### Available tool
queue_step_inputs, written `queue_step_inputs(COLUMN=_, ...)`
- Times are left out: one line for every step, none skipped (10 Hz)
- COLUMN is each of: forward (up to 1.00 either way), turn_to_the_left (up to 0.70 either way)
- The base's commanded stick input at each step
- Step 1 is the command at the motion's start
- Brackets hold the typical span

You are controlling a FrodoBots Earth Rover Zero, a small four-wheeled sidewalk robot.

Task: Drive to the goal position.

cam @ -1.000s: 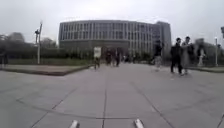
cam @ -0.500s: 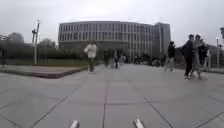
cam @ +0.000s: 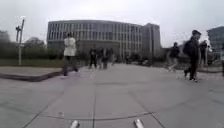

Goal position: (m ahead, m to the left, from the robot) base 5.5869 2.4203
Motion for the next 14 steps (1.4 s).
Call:
queue_step_inputs(forward=0.85, turn_to_the_left=-0.16)
queue_step_inputs(forward=0.85, turn_to_the_left=-0.03)
queue_step_inputs(forward=0.85, turn_to_the_left=-0.03)
queue_step_inputs(forward=0.85, turn_to_the_left=-0.03)
queue_step_inputs(forward=0.85, turn_to_the_left=-0.03)
queue_step_inputs(forward=0.85, turn_to_the_left=-0.03)
queue_step_inputs(forward=0.85, turn_to_the_left=-0.03)
queue_step_inputs(forward=0.85, turn_to_the_left=-0.03)
queue_step_inputs(forward=0.85, turn_to_the_left=-0.03)
queue_step_inputs(forward=0.85, turn_to_the_left=-0.03)
queue_step_inputs(forward=0.85, turn_to_the_left=-0.03)
queue_step_inputs(forward=0.85, turn_to_the_left=-0.03)
queue_step_inputs(forward=0.85, turn_to_the_left=-0.03)
queue_step_inputs(forward=0.85, turn_to_the_left=-0.03)
